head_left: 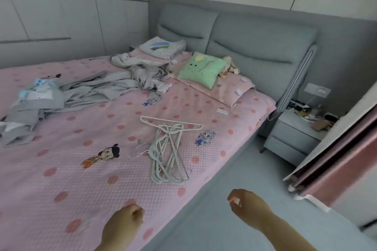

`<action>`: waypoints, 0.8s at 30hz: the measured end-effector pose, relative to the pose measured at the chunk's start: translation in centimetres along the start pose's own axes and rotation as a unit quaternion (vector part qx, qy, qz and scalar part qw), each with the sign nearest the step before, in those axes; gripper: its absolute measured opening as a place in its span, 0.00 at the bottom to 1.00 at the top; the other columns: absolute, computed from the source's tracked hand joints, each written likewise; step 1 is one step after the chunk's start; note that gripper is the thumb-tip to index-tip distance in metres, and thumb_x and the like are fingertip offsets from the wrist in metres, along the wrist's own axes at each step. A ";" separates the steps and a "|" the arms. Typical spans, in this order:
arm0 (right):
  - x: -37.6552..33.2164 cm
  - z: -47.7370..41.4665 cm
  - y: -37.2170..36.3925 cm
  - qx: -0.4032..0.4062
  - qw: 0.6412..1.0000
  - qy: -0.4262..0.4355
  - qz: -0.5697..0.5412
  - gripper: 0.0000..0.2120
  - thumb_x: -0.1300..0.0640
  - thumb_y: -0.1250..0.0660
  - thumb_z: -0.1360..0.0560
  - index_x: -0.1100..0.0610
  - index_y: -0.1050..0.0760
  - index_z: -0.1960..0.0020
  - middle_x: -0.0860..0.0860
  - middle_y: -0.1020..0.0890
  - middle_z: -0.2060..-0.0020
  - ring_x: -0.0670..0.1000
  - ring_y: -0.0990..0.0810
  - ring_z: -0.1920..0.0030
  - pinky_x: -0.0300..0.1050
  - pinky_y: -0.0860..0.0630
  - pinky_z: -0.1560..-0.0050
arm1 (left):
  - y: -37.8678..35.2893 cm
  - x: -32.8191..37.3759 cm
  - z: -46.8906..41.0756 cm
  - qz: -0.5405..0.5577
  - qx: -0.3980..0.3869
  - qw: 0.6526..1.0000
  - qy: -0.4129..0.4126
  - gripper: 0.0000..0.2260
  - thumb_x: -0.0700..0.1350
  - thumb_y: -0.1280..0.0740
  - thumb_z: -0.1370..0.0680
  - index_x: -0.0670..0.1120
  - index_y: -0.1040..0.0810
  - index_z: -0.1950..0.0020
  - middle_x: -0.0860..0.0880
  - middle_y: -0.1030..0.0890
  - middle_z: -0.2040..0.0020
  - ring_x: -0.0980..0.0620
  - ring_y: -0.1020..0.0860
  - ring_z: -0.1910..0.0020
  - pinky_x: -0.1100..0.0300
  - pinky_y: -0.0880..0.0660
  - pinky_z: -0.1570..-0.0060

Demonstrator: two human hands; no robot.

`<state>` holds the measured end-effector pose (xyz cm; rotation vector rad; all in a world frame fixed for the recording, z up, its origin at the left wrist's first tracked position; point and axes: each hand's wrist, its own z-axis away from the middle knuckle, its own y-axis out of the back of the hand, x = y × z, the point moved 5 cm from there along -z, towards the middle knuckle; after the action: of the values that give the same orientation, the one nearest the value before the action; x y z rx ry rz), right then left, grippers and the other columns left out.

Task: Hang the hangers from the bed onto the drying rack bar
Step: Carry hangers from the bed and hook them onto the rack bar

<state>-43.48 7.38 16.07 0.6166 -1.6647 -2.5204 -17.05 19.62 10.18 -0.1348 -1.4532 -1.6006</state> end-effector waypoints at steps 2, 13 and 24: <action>-0.5 -4.1 -0.6 -0.019 1.000 -0.012 -0.008 0.15 0.57 0.47 0.22 0.50 0.29 0.38 0.44 0.29 0.52 0.44 0.30 0.53 0.33 0.34 0.53 | -0.3 -0.8 -2.8 -0.024 0.010 1.000 0.012 0.13 0.48 0.44 0.20 0.58 0.37 0.65 0.52 0.19 0.48 0.52 0.23 0.46 0.63 0.32 0.55; -7.2 -24.5 -6.6 -0.114 0.993 -0.024 0.006 0.17 0.55 0.45 0.21 0.49 0.35 0.33 0.45 0.30 0.35 0.45 0.32 0.34 0.38 0.34 0.35 | 0.0 -7.7 -24.5 -0.116 -0.020 0.992 0.041 0.21 0.48 0.44 0.20 0.49 0.41 0.27 0.52 0.38 0.26 0.54 0.37 0.29 0.60 0.39 0.31; -13.6 -44.0 -10.8 -0.109 0.994 -0.018 -0.012 0.23 0.59 0.43 0.22 0.52 0.40 0.28 0.49 0.34 0.29 0.49 0.34 0.31 0.43 0.35 0.33 | -3.0 -19.0 -37.8 -0.261 -0.030 0.964 0.035 0.30 0.63 0.63 0.22 0.52 0.46 0.25 0.41 0.27 0.39 0.40 0.37 0.35 0.55 0.53 0.30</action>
<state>-13.39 -22.82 -4.43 0.5776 -1.3712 -2.6949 9.71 -1.66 -14.92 0.2924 -1.4589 -2.0482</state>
